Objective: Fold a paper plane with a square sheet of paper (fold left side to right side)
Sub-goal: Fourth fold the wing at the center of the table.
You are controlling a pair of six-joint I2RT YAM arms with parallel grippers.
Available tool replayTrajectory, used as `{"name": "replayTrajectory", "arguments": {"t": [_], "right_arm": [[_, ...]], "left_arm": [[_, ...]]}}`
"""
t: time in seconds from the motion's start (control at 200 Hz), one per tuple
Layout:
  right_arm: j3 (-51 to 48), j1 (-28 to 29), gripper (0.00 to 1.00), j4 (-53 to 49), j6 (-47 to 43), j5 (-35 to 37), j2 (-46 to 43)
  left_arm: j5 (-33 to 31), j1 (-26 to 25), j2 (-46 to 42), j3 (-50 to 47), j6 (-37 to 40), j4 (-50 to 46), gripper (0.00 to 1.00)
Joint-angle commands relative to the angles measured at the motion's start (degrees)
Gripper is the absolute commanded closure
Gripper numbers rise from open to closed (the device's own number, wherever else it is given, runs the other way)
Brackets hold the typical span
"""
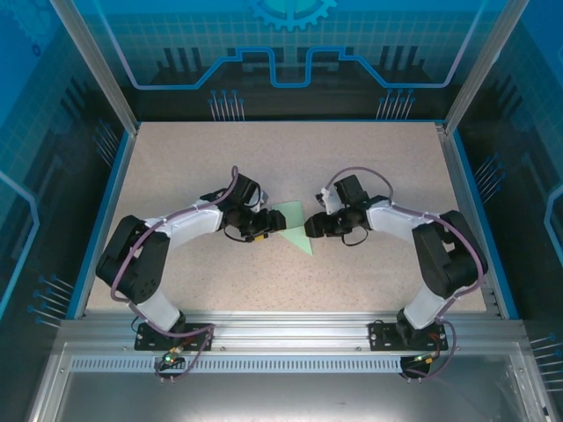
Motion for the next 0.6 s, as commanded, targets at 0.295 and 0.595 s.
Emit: {"name": "replayTrajectory", "arguments": {"t": [0.295,0.595], "right_arm": [[4.88,0.31,0.64,-1.04,-1.68,2.9,7.39],[4.97,0.22,0.72,-1.58,-1.75,3.21,7.89]], "left_arm": [[1.18,0.38,5.44,0.85,-3.79,6.13,0.3],[2.55,0.18,8.66,2.89,-4.57,7.44,0.31]]}}
